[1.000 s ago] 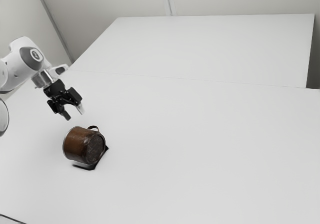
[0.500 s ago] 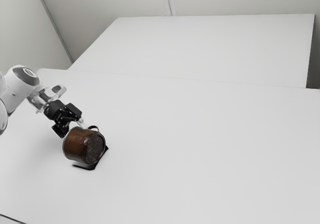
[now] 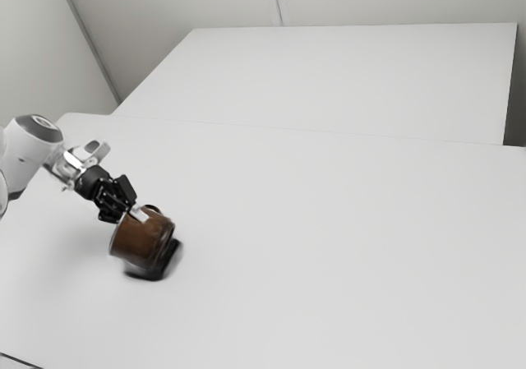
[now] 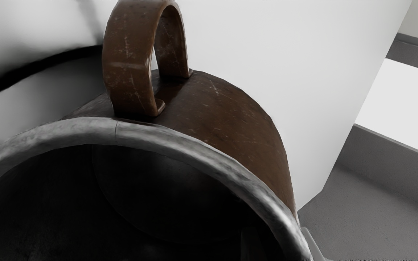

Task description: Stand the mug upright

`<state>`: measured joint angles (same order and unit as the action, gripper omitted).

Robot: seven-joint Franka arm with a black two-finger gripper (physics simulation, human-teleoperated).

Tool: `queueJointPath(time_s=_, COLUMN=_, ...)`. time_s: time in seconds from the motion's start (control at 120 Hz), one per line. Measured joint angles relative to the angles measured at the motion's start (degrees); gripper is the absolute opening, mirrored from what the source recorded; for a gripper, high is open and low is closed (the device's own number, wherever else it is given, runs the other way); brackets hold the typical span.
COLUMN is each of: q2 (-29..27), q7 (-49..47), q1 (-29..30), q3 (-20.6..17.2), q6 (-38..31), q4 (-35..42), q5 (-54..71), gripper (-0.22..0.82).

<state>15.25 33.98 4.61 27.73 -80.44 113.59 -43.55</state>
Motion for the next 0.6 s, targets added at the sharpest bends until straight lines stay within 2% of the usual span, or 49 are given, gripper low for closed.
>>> queueJointPath(time_s=0.2, q2=-0.41, q7=-0.36, q1=-0.95, q3=-0.04, q6=0.08, q4=0.04, q5=-0.52, gripper=-0.14)
queueJointPath(time_s=0.375, q2=-3.1, q7=-5.49, q1=-4.2, q3=-0.14, q6=-1.75, q4=-0.55, q5=4.25, gripper=-0.16)
queueJointPath(time_s=0.6, q2=-6.23, q7=-18.26, q1=-12.73, q3=-0.33, q6=-10.44, q4=-0.71, q5=11.81, gripper=-0.16)
